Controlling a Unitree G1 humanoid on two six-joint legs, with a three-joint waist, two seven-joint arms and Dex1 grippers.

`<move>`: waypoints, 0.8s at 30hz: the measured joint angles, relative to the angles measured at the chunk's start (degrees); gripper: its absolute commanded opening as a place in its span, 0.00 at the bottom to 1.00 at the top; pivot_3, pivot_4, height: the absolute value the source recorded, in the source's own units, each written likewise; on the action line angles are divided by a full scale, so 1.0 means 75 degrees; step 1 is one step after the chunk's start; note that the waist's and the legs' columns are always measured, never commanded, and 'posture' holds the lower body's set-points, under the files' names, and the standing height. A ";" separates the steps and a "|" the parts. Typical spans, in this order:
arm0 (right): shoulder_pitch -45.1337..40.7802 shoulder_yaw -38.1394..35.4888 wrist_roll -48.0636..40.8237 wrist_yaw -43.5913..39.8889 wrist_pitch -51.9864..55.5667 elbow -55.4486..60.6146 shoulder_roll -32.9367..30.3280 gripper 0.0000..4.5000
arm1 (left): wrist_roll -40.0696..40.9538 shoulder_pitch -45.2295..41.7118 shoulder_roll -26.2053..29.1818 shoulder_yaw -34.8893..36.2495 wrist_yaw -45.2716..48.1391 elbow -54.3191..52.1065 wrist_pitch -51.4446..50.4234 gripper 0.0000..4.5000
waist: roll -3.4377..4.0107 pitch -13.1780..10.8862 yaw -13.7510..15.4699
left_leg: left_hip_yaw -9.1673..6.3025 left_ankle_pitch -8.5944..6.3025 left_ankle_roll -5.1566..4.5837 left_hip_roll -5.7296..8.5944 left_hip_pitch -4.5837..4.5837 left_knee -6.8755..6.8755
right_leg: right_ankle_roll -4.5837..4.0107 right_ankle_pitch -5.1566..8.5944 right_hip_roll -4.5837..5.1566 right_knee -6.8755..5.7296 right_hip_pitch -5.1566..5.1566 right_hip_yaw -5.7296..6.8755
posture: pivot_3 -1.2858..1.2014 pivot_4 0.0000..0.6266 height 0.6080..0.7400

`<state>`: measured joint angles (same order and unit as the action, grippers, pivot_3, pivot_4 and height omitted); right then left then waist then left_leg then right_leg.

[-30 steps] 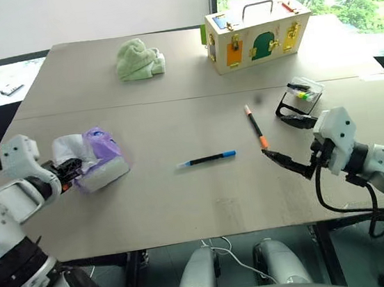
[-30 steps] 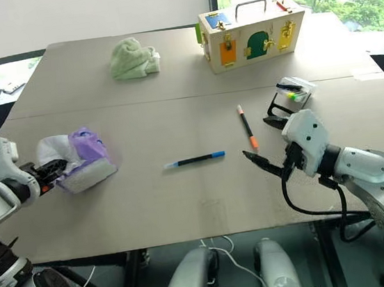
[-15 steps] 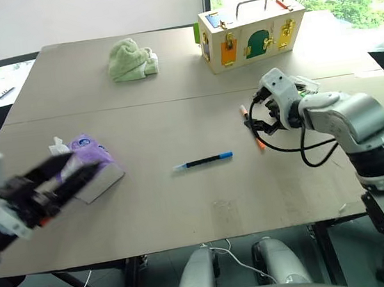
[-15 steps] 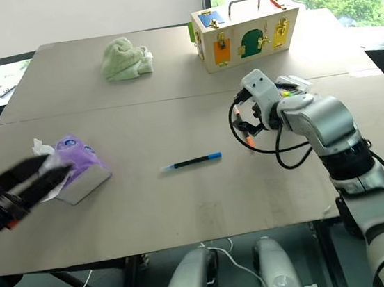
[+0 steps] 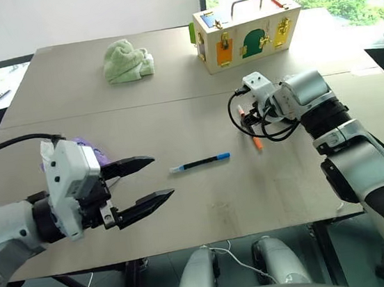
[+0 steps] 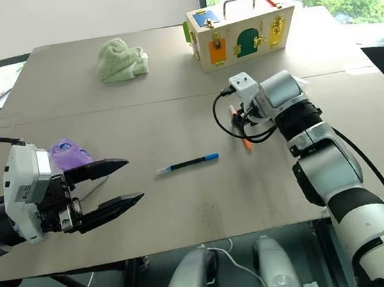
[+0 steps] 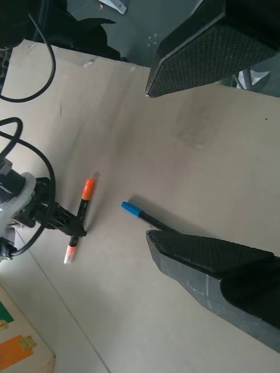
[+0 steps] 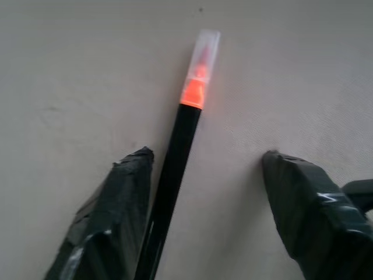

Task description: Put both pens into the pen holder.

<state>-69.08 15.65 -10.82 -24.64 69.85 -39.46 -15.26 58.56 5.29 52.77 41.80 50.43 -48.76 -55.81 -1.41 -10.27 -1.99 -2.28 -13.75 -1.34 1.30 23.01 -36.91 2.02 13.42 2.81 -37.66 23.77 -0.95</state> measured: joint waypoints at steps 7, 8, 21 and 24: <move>-0.0011 0.0473 0.0297 -0.0987 -0.0434 -0.0047 -0.0021 0.04 | 0.0158 0.0322 0.0004 -0.0098 -0.0262 -0.0052 0.0339 0.83 | 0.0003 0.0000 -0.0068 | 0.0008 -0.0006 -0.0010 -0.0012 -0.0019 0.0007 | 0.0000 0.0000 -0.0015 -0.0009 -0.0004 0.0000 | 0.52 0.24 1.00; 0.0090 0.0447 0.0287 -0.1053 -0.0473 0.0137 -0.0074 0.04 | 0.0167 0.0327 -0.0001 -0.0177 -0.0324 -0.0062 0.0376 0.83 | 0.0003 0.0000 -0.0059 | 0.0006 -0.0006 -0.0010 -0.0013 -0.0018 0.0008 | 0.0000 0.0001 -0.0014 -0.0008 -0.0004 0.0002 | 0.52 0.24 1.00; 0.3371 -0.3035 -0.1330 -0.1749 -0.4524 0.6720 -0.1165 0.04 | -0.0086 -0.1037 -0.0573 -0.2644 -0.1666 0.0351 0.1166 0.83 | 0.0029 -0.0016 0.0138 | 0.0012 -0.0008 -0.0013 -0.0010 -0.0023 0.0005 | 0.0008 0.0001 -0.0021 -0.0015 -0.0010 0.0000 | 0.52 0.24 1.00; 0.3932 -0.3085 -0.1008 -0.1765 -0.5767 0.6488 -0.1230 0.04 | -0.0509 -0.1623 -0.0766 -0.3241 -0.1722 0.0876 0.1435 0.83 | 0.0030 -0.0016 0.0137 | 0.0026 -0.0007 -0.0015 -0.0014 -0.0024 -0.0011 | 0.0008 0.0001 -0.0057 -0.0021 -0.0012 -0.0013 | 0.52 0.24 1.00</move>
<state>-39.59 -7.49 -18.38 -37.87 26.59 9.20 -24.48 54.74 -6.88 47.03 17.50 37.51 -42.19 -45.05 -1.18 -10.40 -0.96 -2.08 -13.81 -1.45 1.20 22.83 -37.00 2.09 13.43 2.38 -37.81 23.68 -1.05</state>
